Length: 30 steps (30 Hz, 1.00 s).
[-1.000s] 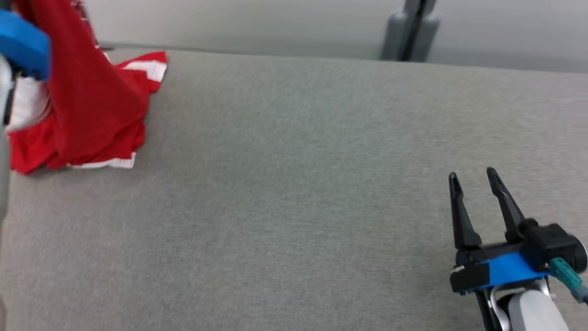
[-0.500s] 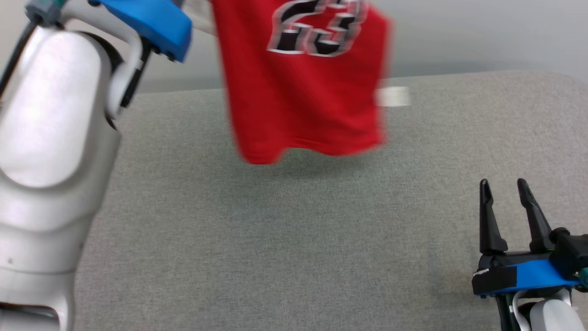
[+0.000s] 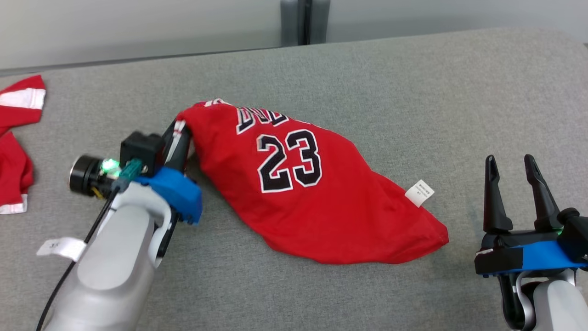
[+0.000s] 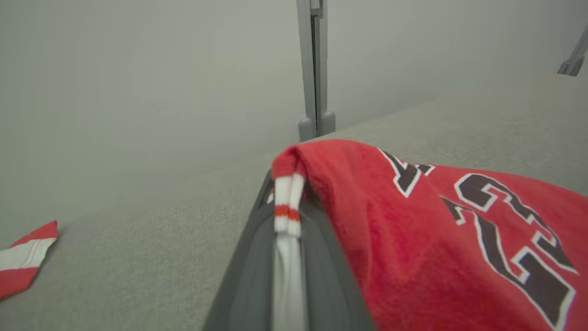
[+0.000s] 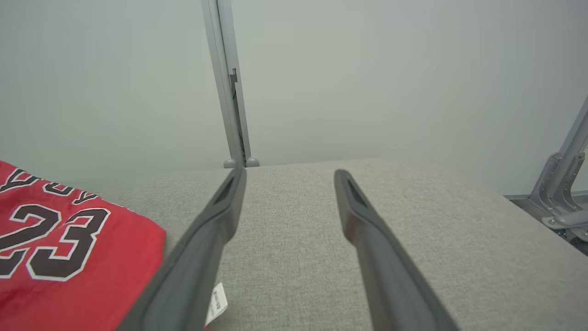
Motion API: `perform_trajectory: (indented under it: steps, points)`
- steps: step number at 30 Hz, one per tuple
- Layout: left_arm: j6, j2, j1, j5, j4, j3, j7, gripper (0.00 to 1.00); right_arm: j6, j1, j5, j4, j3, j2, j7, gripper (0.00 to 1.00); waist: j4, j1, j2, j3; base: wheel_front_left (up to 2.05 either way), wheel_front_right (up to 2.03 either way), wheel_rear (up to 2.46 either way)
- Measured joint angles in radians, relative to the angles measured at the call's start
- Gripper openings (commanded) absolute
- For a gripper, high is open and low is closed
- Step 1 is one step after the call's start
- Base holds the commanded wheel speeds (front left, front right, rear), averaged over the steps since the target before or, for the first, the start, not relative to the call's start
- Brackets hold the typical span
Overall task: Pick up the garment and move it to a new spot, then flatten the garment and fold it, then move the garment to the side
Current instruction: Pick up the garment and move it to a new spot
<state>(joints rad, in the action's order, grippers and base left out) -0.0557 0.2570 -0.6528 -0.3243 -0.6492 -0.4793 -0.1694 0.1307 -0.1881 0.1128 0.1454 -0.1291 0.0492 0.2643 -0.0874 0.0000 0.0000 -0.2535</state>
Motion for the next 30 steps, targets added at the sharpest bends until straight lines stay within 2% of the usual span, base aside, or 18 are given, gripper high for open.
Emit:
perform_trajectory:
  steps: [5,6,7,8,13,17,23,30]
  points:
    - [0.021,-0.002,0.017,0.0,-0.122,0.011,-0.063,0.0,0.0,-0.01,-0.005,-0.003,-0.004,0.0,0.0,1.0,-0.004,0.0,0.0,-0.032,0.0,0.0,0.0]
    - [0.021,-0.002,0.018,0.002,-0.139,0.01,-0.07,0.15,0.0,-0.01,-0.005,-0.003,-0.004,0.0,0.0,1.0,-0.003,0.0,0.0,-0.035,0.0,0.0,0.0]
    - [0.021,-0.003,0.018,0.006,-0.15,0.01,-0.075,0.41,0.0,-0.012,-0.005,-0.003,-0.003,0.0,0.0,1.0,-0.002,0.0,0.0,-0.038,0.0,0.0,0.0]
    - [0.022,-0.005,0.018,0.006,-0.157,0.013,-0.081,1.0,0.0,-0.013,-0.005,-0.003,-0.003,0.0,0.0,1.0,-0.002,0.0001,0.0,-0.04,0.0,0.0,0.0]
    - [0.019,-0.025,0.021,-0.011,-0.153,0.043,-0.091,1.0,0.0,-0.016,-0.01,-0.001,-0.003,0.0,0.0,1.0,0.015,0.0,0.0,-0.032,0.0,0.0,0.0]
    - [0.001,-0.034,0.064,-0.012,-0.067,0.071,-0.092,1.0,0.0,-0.015,-0.016,0.004,0.002,0.0,0.0,1.0,0.033,0.0,0.0,-0.003,0.0,0.0,0.0]
    - [-0.012,-0.033,0.215,-0.022,0.076,0.132,-0.092,1.0,0.0,0.003,-0.023,0.014,0.003,0.0,0.0,1.0,0.061,0.0,0.0,0.06,0.0,0.0,0.0]
    - [0.018,-0.08,0.431,-0.008,0.229,0.213,-0.092,1.0,0.0,0.065,-0.026,0.035,0.033,0.0,0.0,1.0,0.096,0.0,0.0,0.143,0.0,0.0,0.0]
